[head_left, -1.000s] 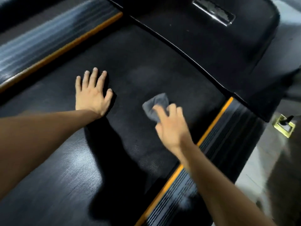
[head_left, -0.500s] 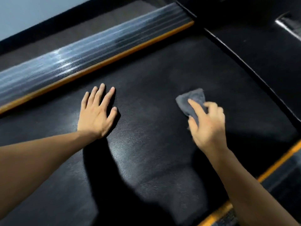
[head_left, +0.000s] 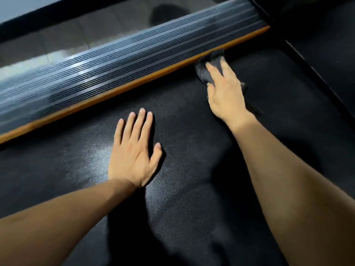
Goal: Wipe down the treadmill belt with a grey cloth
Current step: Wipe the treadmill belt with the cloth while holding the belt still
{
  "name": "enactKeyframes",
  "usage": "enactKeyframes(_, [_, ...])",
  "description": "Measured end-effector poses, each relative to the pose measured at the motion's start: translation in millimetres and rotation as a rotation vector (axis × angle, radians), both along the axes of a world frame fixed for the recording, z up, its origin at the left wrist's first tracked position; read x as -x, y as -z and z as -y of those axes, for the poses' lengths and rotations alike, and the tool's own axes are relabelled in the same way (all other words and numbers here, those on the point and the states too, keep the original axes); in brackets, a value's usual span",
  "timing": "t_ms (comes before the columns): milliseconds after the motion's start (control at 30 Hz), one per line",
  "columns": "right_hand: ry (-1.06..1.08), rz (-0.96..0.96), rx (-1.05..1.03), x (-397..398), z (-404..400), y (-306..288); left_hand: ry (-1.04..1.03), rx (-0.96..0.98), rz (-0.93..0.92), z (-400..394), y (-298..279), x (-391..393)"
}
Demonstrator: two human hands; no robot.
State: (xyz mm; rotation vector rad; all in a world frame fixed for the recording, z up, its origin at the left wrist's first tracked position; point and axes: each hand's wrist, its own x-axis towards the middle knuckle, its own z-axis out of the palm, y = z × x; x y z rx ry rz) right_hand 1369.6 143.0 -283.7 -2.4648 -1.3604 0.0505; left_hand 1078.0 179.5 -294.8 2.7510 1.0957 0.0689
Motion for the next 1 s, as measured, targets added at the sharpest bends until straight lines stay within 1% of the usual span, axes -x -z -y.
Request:
enactKeyframes(33, [-0.041, -0.013, -0.044, 13.5, -0.2, -0.5, 0.003, 0.000, -0.005, 0.0, -0.4, 0.4])
enactKeyframes(100, [-0.190, -0.039, -0.121, 56.2, 0.7, -2.8, 0.010, 0.003, 0.000, -1.0, -0.8, 0.5])
enactKeyframes(167, [-0.314, -0.088, -0.124, 103.9, 5.1, -2.8, 0.003, 0.024, 0.020, -1.8, -2.1, 0.8])
enactKeyframes(200, [-0.352, -0.109, -0.109, 115.1, 6.7, -4.5, -0.003, 0.038, 0.028, -2.3, -3.1, 0.6])
enactKeyframes(267, [-0.412, -0.077, -0.061, 102.5, 9.9, -5.1, -0.009, 0.045, 0.023, -1.0, -5.4, 0.3])
enactKeyframes(300, [-0.392, -0.023, -0.057, 84.0, 12.2, -2.9, -0.007, 0.038, 0.015, -0.6, -6.2, 0.7])
enactKeyframes(333, [-0.321, 0.019, -0.066, 60.4, 16.2, -1.6, -0.007, 0.031, 0.012, -0.4, -6.4, 0.1])
enactKeyframes(367, [-0.196, 0.036, -0.076, 36.4, 22.4, -1.5, -0.008, 0.027, 0.009, -0.4, -6.0, -0.2])
enactKeyframes(433, [0.046, 0.013, -0.062, 3.5, 38.7, -4.3, -0.009, 0.026, 0.008, 0.3, -5.5, 0.3])
enactKeyframes(500, [0.148, -0.009, -0.076, 7.6, 41.8, -6.6, -0.017, 0.023, 0.022, 0.5, -4.1, -0.4])
enactKeyframes(567, [0.059, 0.017, -0.107, 43.2, 38.0, -8.0, -0.023, 0.031, 0.022, 0.8, -4.6, -0.6])
enactKeyframes(667, [-0.190, -0.059, -0.098, 121.3, 47.1, -5.2, -0.021, 0.023, 0.022, -0.8, -3.0, -0.9])
enactKeyframes(700, [-0.250, -0.087, -0.085, 135.9, 52.4, -6.9, -0.014, 0.018, 0.014, -1.3, -1.7, -0.4])
enactKeyframes(767, [-0.297, -0.081, -0.078, 128.6, 61.6, -7.3, -0.015, 0.009, 0.010, -1.6, -0.4, 0.3])
enactKeyframes(833, [-0.186, -0.010, -0.087, 92.2, 75.5, -2.9, -0.021, 0.011, 0.013, -0.9, -1.6, -0.5])
enactKeyframes(867, [-0.063, 0.027, -0.089, 67.7, 85.2, -2.3, -0.023, 0.008, 0.010, -0.7, -1.9, -1.2])
enactKeyframes(933, [0.149, 0.002, -0.063, 29.0, 110.8, -5.3, -0.030, -0.004, 0.010, -0.4, -2.0, -1.9])
enactKeyframes(1000, [0.225, -0.021, -0.029, 23.0, 121.3, -6.6, -0.027, -0.002, 0.007, -0.2, -1.7, -2.4])
